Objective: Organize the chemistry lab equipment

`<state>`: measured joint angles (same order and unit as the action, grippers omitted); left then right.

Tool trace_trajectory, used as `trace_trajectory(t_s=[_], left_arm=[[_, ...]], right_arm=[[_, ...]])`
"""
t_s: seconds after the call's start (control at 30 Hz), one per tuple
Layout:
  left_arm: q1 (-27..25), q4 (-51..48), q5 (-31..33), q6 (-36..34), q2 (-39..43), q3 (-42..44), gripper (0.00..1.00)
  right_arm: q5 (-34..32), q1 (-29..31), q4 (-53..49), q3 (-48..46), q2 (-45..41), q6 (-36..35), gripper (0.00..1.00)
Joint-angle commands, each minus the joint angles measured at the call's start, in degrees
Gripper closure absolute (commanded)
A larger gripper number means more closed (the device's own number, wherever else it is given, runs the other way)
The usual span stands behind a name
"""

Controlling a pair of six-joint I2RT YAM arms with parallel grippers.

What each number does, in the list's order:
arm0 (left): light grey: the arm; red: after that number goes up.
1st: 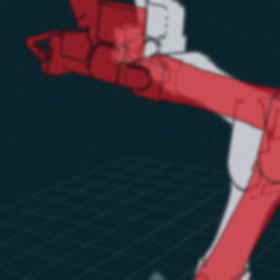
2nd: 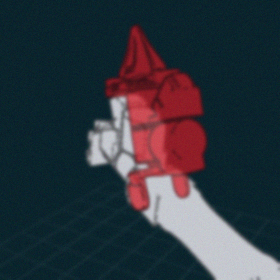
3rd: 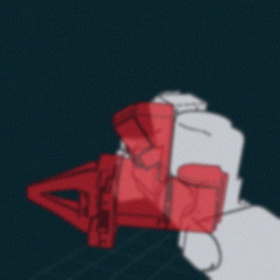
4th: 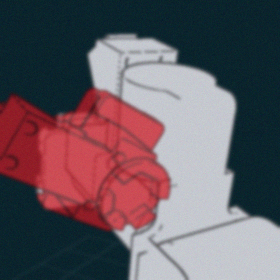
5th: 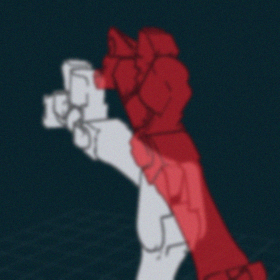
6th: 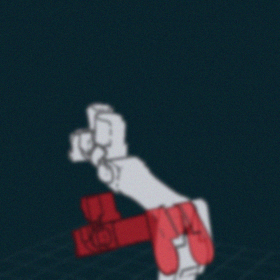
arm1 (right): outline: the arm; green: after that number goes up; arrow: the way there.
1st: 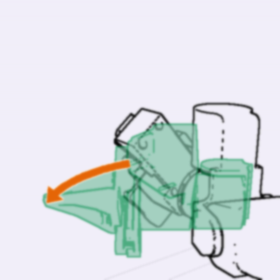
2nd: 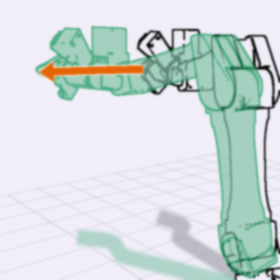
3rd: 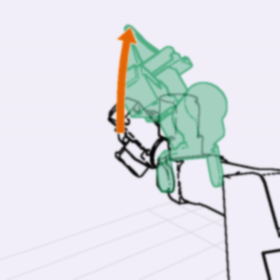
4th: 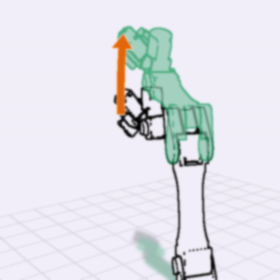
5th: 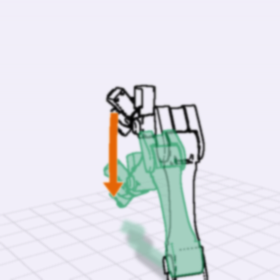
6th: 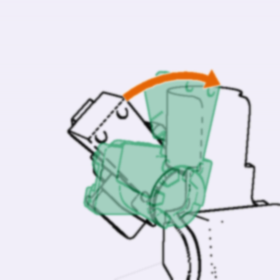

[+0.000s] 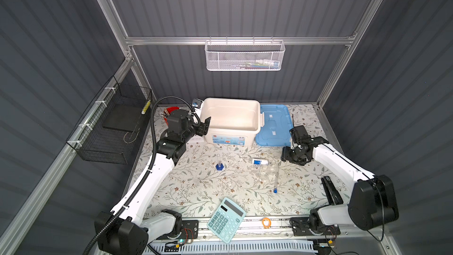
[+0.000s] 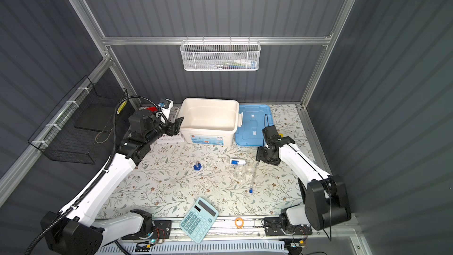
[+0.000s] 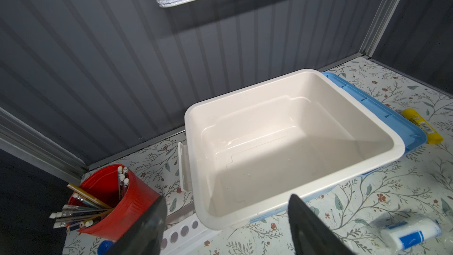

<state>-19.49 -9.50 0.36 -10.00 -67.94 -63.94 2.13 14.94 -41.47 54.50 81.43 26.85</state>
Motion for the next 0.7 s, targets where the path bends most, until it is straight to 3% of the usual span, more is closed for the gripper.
trace_trajectory(t_s=[0.0,0.17,0.67], left_arm=[[-0.6,-1.52,-2.23,-0.63,-1.03,-2.32,0.22],[-0.89,-1.94,-2.67,-0.9,-1.95,-2.59,0.23],[-0.99,-1.58,-1.16,-1.6,-1.32,-1.29,0.22]], right_arm=[[-0.08,0.96,0.86,-0.44,2.12,2.09,0.37],[-3.81,1.32,-1.31,0.69,4.65,2.03,0.38],[-0.87,3.34,2.19,2.84,11.67,8.12,0.45]])
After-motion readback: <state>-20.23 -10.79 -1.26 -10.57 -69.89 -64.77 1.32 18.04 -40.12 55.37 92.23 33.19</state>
